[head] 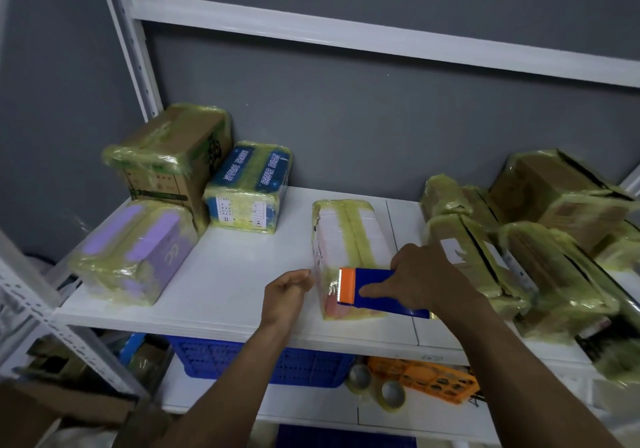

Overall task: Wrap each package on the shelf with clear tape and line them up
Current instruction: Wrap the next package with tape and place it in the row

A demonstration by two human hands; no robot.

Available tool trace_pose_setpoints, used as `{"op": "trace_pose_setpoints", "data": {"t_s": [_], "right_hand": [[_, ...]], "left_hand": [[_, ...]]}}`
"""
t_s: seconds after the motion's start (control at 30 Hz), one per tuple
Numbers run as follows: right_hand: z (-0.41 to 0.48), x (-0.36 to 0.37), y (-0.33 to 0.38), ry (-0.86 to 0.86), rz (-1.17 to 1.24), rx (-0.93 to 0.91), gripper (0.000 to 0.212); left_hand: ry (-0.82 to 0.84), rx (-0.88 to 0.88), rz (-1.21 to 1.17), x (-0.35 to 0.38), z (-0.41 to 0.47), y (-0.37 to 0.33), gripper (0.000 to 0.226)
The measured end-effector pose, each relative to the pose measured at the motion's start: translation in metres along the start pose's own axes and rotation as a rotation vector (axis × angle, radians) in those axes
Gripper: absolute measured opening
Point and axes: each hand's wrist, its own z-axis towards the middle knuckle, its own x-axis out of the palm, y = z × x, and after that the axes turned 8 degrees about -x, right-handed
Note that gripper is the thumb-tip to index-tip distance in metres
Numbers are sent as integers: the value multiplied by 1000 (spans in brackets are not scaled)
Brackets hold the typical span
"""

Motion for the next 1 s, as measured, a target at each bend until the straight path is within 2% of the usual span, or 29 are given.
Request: {"op": "trace_pose_setpoints", "data": {"t_s": [0.13, 0.2, 0.27, 0.3, 0.37, 0.47, 0.57, 0.83, 1.0], "right_hand": [[6, 2, -2, 22, -8, 2, 71], [8, 3, -3, 40, -15, 6, 71], [10, 3, -5, 52, -8, 14, 72], [11, 3, -6, 56, -3, 17, 72], [12, 3, -8, 66, 8, 17, 71], [13, 6, -8, 68, 6, 7, 68], [15, 9, -11, 64, 8, 8, 71], [16, 11, -16, 71, 21, 6, 76], [13, 11, -17, 74, 27, 5, 74]], "left_hand": [[37, 36, 38, 8, 0, 4, 25], [44, 13, 30, 12, 0, 4, 22], [-30, -4, 81, 12, -1, 4, 51], [-82, 49, 135, 11, -1, 6, 52], [-134, 210, 142, 9, -5, 8, 31], [9, 339, 106, 15, -17, 15, 25], [157, 323, 117, 27, -29, 27, 23], [286, 325, 146, 7, -19, 24, 37], [341, 555, 311, -11, 0, 7, 47]]}}
